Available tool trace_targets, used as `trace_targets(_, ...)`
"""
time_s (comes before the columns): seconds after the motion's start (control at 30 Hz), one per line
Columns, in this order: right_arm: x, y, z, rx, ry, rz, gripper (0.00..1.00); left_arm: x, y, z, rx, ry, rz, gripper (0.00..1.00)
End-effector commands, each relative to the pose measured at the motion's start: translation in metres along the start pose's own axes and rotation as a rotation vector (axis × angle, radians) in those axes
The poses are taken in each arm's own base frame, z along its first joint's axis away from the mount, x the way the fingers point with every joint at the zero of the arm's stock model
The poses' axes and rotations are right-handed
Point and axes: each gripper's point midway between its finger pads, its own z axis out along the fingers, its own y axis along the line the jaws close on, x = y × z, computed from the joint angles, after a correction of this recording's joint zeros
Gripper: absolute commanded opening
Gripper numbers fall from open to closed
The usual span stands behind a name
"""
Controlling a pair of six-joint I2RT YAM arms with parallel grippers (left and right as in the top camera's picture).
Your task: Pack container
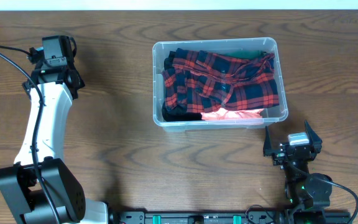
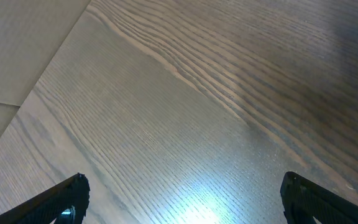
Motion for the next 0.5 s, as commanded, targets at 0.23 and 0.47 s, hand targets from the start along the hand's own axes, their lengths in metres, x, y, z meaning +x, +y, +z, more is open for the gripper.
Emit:
trace_targets(0.23,0.0,-0.001,0.0,0.002,-0.002,-0.012,0.99,-0.006,0.006,-0.005,-0.014,-0.018,-0.003,0.98)
trace_targets(0.47,0.0,-0.001,0.0,0.002,-0.002,-0.012,0.99,0.006,0.006,0.0,-0.02,0.006,0.013,0.98)
